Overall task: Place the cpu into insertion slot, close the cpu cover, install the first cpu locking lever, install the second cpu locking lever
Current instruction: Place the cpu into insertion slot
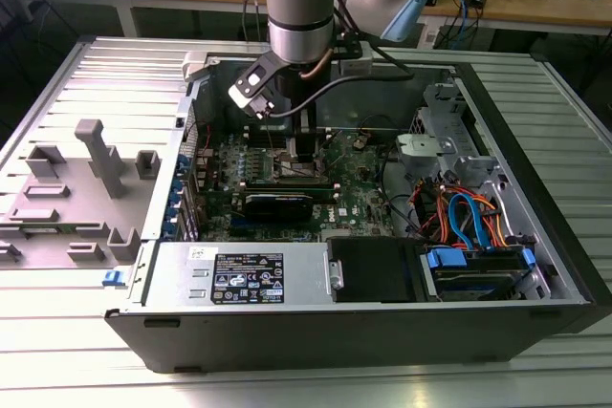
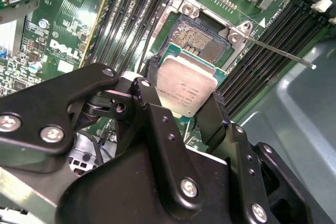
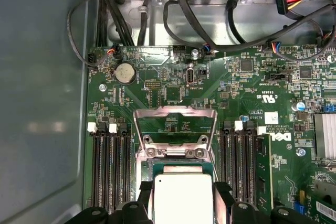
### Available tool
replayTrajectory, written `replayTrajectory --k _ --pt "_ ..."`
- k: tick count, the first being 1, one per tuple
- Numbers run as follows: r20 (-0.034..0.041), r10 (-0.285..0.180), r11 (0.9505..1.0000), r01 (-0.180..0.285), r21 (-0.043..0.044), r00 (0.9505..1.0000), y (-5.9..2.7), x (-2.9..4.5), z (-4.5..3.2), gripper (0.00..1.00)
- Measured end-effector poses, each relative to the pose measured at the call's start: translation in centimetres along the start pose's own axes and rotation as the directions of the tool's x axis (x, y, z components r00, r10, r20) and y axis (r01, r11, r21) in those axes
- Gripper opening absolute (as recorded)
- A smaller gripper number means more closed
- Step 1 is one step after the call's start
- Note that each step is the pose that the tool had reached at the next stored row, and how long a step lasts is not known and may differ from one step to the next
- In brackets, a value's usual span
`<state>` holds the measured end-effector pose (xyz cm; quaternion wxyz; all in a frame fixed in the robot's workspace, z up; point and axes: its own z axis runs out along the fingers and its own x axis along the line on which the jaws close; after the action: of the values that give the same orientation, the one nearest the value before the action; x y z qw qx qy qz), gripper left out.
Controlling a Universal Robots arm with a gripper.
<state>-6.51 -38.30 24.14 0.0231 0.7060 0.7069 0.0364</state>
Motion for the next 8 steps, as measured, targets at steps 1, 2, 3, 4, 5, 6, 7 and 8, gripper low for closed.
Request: replayTrajectory --k 1,2,3,4,5,6,7,8 --pt "-0.0001 0.000 1.0000 0.000 0.0001 1.0000 0.00 0.03 0.04 0.54" --pt "-0.0003 0.000 1.0000 0.000 -0.0001 1.0000 -0.01 0.03 0.10 0.54" --pt "-0.0001 0.000 1.0000 0.000 0.0000 1.0000 -0.01 0.04 0.13 0.54" --pt "0.0000 0.000 1.0000 0.000 0.0001 1.0000 -0.01 0.05 0.16 0.54" --pt "-0.0001 0.000 1.0000 0.000 0.0001 1.0000 -0.03 0.06 0.20 0.54" --pt "-0.0002 0.000 1.0000 0.000 0.0001 1.0000 -0.05 0.06 0.26 0.54" --pt "-0.0001 0.000 1.0000 0.000 0.0001 1.0000 -0.06 0.08 0.32 0.54" --pt "-0.0002 0.000 1.0000 0.000 0.0001 1.0000 -0.07 0.10 0.38 0.54"
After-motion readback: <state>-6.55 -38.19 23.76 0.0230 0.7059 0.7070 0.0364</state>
